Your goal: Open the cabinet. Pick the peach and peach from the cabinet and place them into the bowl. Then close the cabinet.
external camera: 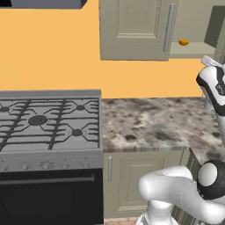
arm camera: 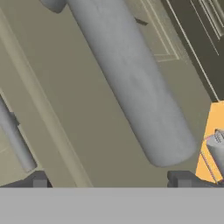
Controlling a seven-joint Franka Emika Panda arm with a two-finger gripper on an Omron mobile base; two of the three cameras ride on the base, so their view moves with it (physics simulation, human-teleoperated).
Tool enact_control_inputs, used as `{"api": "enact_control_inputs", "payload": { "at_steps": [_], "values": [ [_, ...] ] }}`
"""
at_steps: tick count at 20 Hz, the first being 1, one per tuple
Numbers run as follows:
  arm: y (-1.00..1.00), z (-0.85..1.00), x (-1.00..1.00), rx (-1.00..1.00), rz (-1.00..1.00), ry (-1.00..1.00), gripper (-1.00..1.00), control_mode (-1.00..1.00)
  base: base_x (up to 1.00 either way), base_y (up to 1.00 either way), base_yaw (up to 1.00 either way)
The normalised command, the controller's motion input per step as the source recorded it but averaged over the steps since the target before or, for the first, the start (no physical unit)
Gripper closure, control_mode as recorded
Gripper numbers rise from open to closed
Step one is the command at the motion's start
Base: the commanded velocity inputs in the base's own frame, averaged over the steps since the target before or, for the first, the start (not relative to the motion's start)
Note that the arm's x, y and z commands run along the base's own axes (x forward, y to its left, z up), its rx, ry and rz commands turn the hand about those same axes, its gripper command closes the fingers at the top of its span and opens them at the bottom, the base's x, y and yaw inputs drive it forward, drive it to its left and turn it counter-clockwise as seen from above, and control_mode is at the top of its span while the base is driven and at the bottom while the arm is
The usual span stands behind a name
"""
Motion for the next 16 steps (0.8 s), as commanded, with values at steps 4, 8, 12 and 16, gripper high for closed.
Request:
{"api": "enact_control_inputs", "payload": {
  "at_steps": [4, 8, 12, 16],
  "values": [
    [-0.19, -0.03, 1.00, 0.10, -0.03, 0.20, -1.00, -1.00, 0.00, 0.00, 0.00],
    [-0.47, -0.16, 1.00, 0.17, 0.15, 0.12, -1.00, -1.00, 0.00, 0.00, 0.00],
    [-0.51, -0.07, 1.00, 0.26, 0.26, 0.19, -1.00, -1.00, 0.00, 0.00, 0.00],
    [-0.69, -0.09, 0.20, 0.22, 0.45, 0.10, -1.00, -1.00, 0.00, 0.00, 0.00]
  ]
}}
